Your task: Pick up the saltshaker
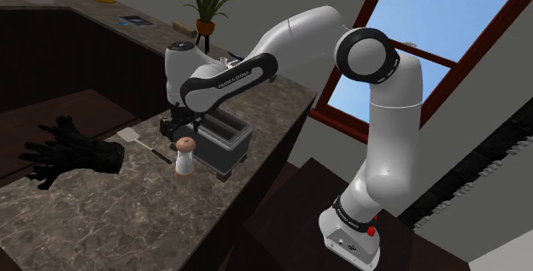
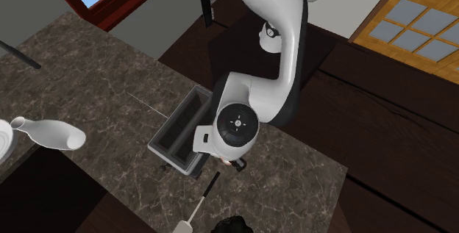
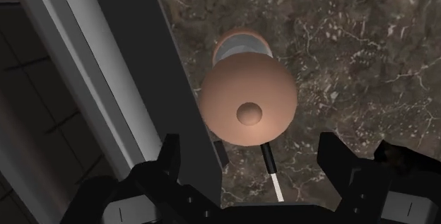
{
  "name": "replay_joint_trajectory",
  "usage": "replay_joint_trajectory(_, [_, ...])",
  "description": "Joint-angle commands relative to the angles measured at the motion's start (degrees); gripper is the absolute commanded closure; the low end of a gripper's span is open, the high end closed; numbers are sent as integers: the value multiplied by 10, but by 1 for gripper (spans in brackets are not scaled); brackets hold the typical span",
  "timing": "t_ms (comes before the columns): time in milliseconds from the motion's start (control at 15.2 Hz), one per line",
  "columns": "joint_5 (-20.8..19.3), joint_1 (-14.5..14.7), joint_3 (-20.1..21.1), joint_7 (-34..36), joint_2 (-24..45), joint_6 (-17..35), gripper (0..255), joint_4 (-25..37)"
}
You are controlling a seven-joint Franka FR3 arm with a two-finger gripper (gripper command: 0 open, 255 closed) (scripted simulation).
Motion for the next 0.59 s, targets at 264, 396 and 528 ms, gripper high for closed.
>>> replay_joint_trajectory(264, [-14, 6, -9, 11, 28, 31, 0, -4])
replay_joint_trajectory(396, [-14, 6, -9, 11, 28, 31, 255, -4])
replay_joint_trajectory(528, [-14, 6, -8, 11, 28, 31, 255, -5])
